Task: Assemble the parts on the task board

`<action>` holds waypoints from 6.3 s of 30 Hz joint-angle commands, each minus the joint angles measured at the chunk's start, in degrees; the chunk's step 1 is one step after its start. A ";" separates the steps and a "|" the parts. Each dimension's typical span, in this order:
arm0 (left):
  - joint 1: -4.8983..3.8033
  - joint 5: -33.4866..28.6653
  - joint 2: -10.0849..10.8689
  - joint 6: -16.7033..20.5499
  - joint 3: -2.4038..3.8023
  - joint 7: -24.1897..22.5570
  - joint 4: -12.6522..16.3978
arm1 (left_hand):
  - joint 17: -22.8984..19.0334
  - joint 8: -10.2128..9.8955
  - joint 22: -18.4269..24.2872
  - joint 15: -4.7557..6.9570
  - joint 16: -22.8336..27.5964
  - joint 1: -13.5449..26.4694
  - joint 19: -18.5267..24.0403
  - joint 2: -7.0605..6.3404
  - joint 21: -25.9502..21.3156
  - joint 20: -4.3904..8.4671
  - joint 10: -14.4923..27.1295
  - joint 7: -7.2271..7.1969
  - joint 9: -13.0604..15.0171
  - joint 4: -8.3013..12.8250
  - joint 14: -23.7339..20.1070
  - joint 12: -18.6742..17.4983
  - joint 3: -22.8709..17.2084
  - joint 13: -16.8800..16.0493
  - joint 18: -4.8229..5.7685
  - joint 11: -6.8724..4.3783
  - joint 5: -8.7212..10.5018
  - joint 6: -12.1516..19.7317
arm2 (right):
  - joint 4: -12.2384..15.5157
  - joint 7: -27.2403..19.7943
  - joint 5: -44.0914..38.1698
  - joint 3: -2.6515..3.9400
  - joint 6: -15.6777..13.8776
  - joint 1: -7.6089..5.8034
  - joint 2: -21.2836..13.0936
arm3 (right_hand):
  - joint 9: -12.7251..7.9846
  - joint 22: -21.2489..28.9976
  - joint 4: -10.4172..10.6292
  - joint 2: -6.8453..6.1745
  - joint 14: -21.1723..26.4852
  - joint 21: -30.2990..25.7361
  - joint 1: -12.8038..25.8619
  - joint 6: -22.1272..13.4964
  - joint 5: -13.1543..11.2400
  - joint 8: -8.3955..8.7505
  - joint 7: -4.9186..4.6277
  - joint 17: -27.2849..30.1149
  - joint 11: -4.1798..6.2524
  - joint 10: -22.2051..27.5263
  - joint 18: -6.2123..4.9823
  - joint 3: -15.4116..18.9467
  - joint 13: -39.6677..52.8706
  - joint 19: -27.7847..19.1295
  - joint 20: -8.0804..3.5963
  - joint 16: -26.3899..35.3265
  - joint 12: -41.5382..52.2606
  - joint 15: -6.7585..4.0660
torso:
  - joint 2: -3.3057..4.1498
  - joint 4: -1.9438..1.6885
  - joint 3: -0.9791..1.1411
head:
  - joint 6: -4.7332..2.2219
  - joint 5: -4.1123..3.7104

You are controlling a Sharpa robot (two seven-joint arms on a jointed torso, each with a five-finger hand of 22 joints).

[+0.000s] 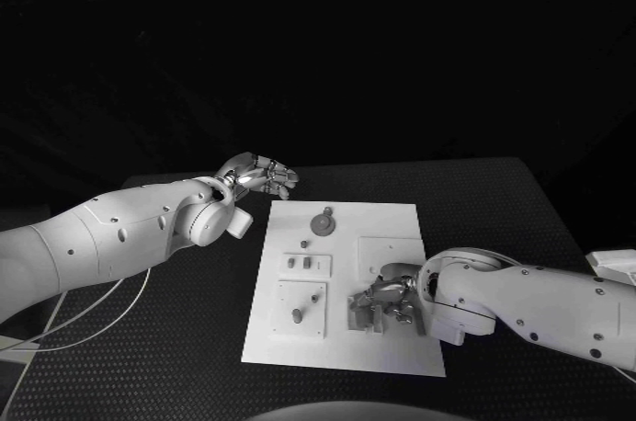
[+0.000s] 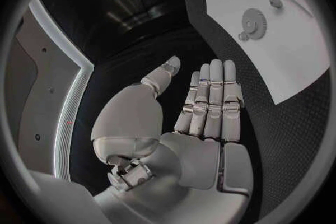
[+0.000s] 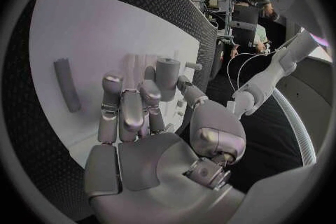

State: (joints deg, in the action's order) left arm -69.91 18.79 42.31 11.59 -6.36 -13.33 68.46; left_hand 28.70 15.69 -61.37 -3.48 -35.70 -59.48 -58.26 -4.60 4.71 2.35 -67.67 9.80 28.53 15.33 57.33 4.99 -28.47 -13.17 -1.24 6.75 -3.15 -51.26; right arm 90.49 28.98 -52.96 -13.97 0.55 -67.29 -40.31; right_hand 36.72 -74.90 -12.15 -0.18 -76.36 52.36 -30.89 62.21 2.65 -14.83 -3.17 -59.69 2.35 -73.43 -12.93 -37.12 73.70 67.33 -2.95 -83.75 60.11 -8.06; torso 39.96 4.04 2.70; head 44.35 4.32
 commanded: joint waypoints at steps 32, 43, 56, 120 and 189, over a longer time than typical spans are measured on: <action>-0.03 -0.28 0.03 -0.70 0.03 -0.29 0.14 | 0.25 0.40 -0.07 0.14 0.49 0.64 -0.38 0.09 -0.37 -0.02 -0.40 0.01 -0.12 -0.39 0.48 -0.33 0.08 0.09 -0.66 -0.05 0.00 0.32 | 0.08 1.11 -1.68 -0.22 4.55 0.56 -0.10 | -0.10 -1.05 0.21 -0.84 0.75 0.18 0.17 0.16 0.20 0.39 -0.85 0.77 -0.03 0.76 -2.07 -1.27 -0.26 -0.20 -0.44 0.05 -0.87 -0.10 | -0.01 -0.01 -0.04 | 0.41 0.17; -0.03 -0.28 0.00 -0.67 0.03 -0.28 0.10 | 0.31 0.40 -0.08 0.14 0.53 0.67 -0.38 0.09 -0.38 -0.02 -0.39 0.01 -0.14 -0.43 0.49 -0.34 0.07 0.10 -0.66 -0.04 0.00 0.34 | -0.20 0.99 -1.75 -0.22 2.55 0.57 -0.04 | -0.11 -1.03 0.29 -1.06 0.78 0.16 0.80 0.15 0.20 0.41 -0.89 0.78 -0.07 0.81 -2.07 -0.89 -0.28 -0.28 -0.31 0.06 -0.92 -0.06 | -0.02 0.02 -0.03 | 0.25 0.15; -0.03 -0.28 -0.04 -0.70 0.03 -0.25 0.14 | 0.39 0.40 -0.09 0.14 0.59 0.70 -0.39 0.10 -0.39 -0.02 -0.38 0.02 -0.16 -0.48 0.51 -0.35 0.06 0.12 -0.66 -0.04 0.00 0.36 | -0.10 0.77 -1.55 -0.22 4.45 0.57 0.01 | -0.23 -0.86 2.53 -8.31 1.69 -0.20 1.86 -0.41 0.20 0.77 -1.05 2.06 -0.24 1.93 -2.07 -2.17 -0.91 -0.44 -0.42 0.48 -2.31 0.04 | 0.00 0.01 -0.03 | 0.21 0.17; -0.03 -0.28 0.13 -0.64 0.01 -0.36 0.20 | 0.75 0.52 -0.15 0.15 0.85 0.65 -0.41 0.04 -0.44 -0.01 -0.48 -0.01 -0.24 -0.49 0.59 -0.30 0.02 0.15 -0.67 -0.08 0.00 0.29 | 5.80 0.82 -15.01 -0.25 9.72 -3.59 -14.52 | 6.91 -0.85 -2.12 -5.18 0.61 -0.33 -5.44 0.54 0.18 -3.14 -0.06 1.57 0.65 0.57 -2.07 0.51 -1.00 0.22 -0.09 0.21 -1.59 -0.51 | 0.01 0.03 0.03 | -1.33 -1.41; -0.02 -0.28 0.33 -0.77 -0.01 -0.39 0.25 | 1.10 0.54 -0.19 0.15 1.12 0.81 -0.43 0.16 -0.48 -0.01 -0.49 0.01 -0.35 -0.67 0.67 -0.30 0.03 0.20 -0.66 -0.08 0.00 0.38 | 4.15 -0.25 -28.81 -0.26 8.26 2.41 -9.20 | 1.69 -1.01 -4.61 1.00 4.93 -0.80 -20.02 -6.14 0.21 5.11 -3.54 6.30 -2.71 3.44 -2.07 0.96 -3.09 -2.57 1.18 1.75 -5.05 2.46 | 0.00 0.01 -0.05 | -0.59 -1.11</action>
State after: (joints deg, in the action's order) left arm -69.91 18.77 42.67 11.44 -6.40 -13.22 68.54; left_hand 29.73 15.93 -61.48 -3.29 -34.81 -59.26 -58.25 -4.38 4.48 2.35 -67.67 9.80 28.27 15.02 57.52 4.99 -28.48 -13.02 -1.23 6.75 -3.15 -51.26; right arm 95.06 28.63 -80.74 -13.43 7.90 -65.97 -49.75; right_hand 40.97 -74.91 -16.23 -0.99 -71.53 51.65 -49.66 61.14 3.10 -18.32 -1.93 -53.28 -0.40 -69.81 -13.35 -35.87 70.69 65.06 -1.74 -82.02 55.32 -5.68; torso 39.96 4.04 2.66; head 43.71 3.26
